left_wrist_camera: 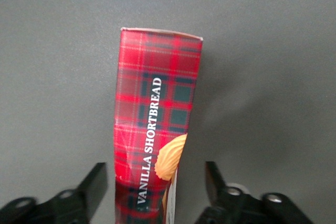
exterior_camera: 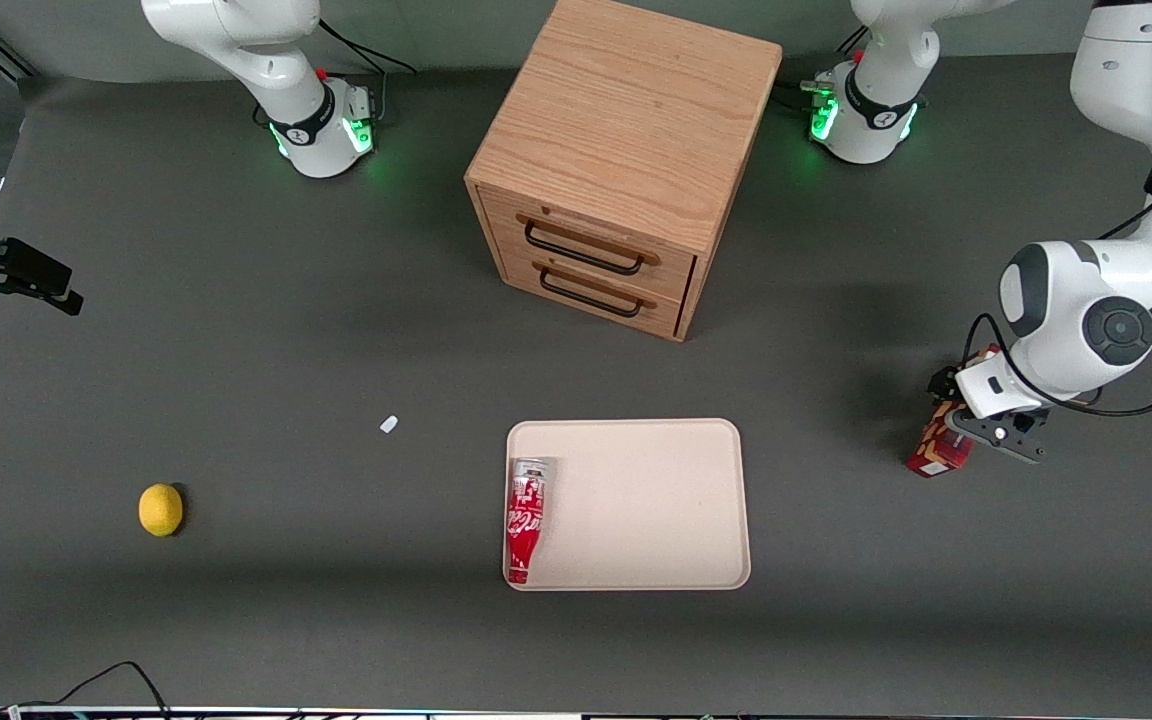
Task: Place red cookie box on tray
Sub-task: 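Lift the cookie box upright with the left gripper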
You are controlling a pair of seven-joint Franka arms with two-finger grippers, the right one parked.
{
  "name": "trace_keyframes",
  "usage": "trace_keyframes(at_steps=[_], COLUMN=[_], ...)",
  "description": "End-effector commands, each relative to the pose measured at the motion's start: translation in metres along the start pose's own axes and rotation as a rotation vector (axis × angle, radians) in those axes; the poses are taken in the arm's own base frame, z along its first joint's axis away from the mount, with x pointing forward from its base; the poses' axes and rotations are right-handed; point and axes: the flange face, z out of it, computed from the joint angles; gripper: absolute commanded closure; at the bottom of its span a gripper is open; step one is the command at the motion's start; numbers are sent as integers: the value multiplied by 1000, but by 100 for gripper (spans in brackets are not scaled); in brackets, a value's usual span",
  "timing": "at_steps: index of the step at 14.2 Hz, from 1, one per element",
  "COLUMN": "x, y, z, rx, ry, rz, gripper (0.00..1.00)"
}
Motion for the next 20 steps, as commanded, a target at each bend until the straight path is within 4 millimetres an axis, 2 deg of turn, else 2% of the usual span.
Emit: trace_keyframes(at_steps=[1,6,8,11,13,16,18,20], x=[-1,3,7,14,24,39,53,70], y=[3,-1,-8,-21,-28,-37,-35,-24], z=[0,-14,-36,-88,-126,-187,-230,-261], rx=[0,14,17,20,-42,-72,-81,-84], ry=[-8,9,0,-14,-18,-12,-29,-38], rz=[21,14,6,-14,-65,-129,-202,-256], gripper=[100,100,100,100,100,100,100,100])
